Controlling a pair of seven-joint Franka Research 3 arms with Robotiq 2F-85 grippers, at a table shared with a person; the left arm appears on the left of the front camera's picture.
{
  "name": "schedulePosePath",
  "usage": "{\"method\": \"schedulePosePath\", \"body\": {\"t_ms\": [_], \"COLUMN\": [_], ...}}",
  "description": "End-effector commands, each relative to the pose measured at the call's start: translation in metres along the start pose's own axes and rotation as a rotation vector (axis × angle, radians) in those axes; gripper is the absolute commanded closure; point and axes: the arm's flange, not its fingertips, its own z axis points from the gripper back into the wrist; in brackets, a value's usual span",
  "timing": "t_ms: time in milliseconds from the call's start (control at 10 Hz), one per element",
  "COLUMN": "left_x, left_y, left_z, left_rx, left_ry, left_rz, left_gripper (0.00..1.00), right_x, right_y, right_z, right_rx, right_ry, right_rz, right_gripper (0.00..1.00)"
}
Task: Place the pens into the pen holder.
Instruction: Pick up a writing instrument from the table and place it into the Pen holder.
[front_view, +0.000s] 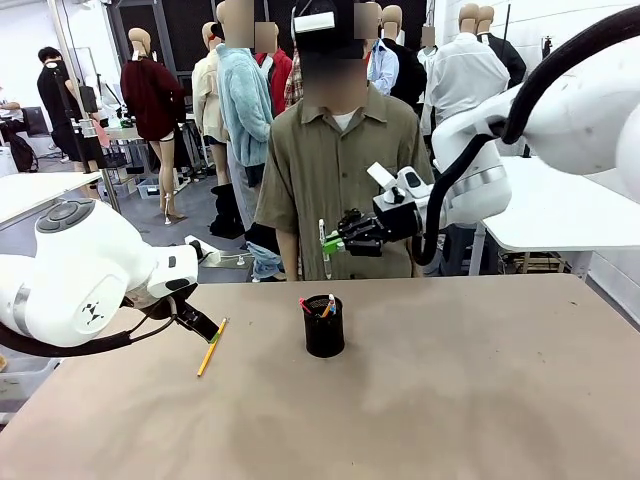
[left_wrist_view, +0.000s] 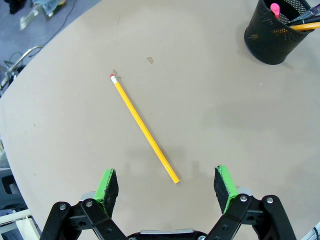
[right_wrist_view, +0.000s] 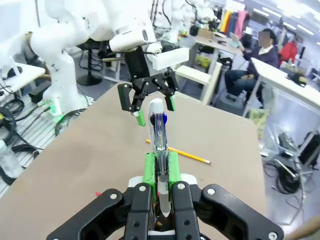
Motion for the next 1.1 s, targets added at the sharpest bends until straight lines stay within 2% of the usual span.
{"method": "schedulePosePath", "body": {"t_ms": [0, 200, 500, 800, 1000], "left_x": [-0.001, -0.001, -0.001, -0.001, -0.001], "left_y": [0.002, 0.002, 0.002, 0.002, 0.002], "left_z": [0.001, 0.001, 0.001, 0.001, 0.001], "left_rx": [-0.002, -0.002, -0.002, -0.002, -0.002], "left_ry": [-0.003, -0.003, -0.003, -0.003, -0.003], "left_rz": [0.008, 0.008, 0.008, 0.008, 0.008], "left_gripper": [0.0, 0.0, 0.0, 0.0, 0.0], "right_x": [-0.017, -0.034, -0.048, -0.064, -0.072], "right_y": [-0.027, -0.034, -0.029, -0.038, -0.039], "right_z": [-0.005, -0.013, -0.018, -0.027, -0.03], "right_rx": [0.106, 0.16, 0.237, 0.206, 0.194], "right_ry": [-0.036, -0.07, -0.128, -0.029, -0.007], "right_rz": [-0.082, -0.156, -0.188, -0.289, -0.311], "right_gripper": [1.0, 1.0, 1.0, 1.0, 1.0]}}
